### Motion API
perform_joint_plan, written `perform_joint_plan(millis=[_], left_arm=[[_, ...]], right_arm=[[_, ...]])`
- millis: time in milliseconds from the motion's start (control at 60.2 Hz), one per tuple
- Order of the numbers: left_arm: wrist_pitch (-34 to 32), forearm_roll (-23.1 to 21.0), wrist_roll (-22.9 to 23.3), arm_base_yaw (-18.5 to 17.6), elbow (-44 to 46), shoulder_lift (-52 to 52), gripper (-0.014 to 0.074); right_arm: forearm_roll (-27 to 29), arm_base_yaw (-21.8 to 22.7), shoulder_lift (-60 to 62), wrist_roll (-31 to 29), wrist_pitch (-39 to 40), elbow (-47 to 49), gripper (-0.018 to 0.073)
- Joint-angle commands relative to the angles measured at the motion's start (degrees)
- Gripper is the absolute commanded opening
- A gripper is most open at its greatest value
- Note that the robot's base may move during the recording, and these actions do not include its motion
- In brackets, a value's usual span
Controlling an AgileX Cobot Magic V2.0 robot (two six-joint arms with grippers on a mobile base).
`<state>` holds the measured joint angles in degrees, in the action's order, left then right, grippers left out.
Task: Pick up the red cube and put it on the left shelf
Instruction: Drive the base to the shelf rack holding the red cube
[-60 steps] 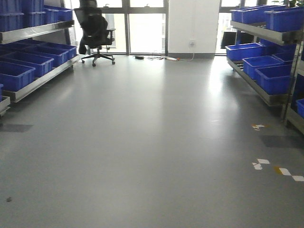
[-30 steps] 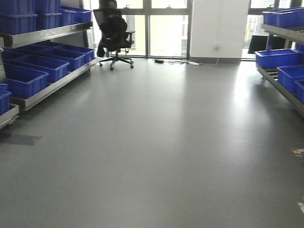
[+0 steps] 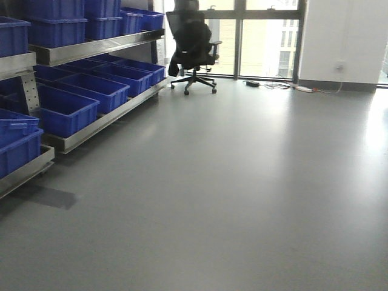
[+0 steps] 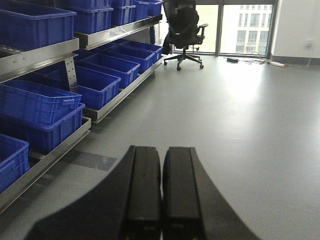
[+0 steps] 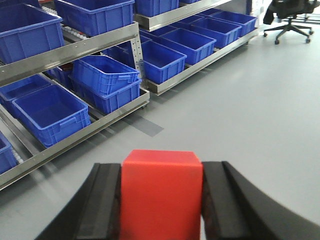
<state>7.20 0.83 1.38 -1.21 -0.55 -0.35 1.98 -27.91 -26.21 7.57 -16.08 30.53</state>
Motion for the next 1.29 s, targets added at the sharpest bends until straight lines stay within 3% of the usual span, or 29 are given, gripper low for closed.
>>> perform_joint_plan(millis=[0,1278], left_arm=[[-5.0,-0.4,0.0,-0.1,-1.3,-0.9,0.0101],[-5.0,-0.4,0.0,-0.1,-1.3,-0.9,0.0101]], right_arm=[[-0.4,0.2,-0.4,-0.1,4.8,1.6,0.0234],[-0.4,0.2,-0.4,-0.1,4.0,1.6,0.0234]])
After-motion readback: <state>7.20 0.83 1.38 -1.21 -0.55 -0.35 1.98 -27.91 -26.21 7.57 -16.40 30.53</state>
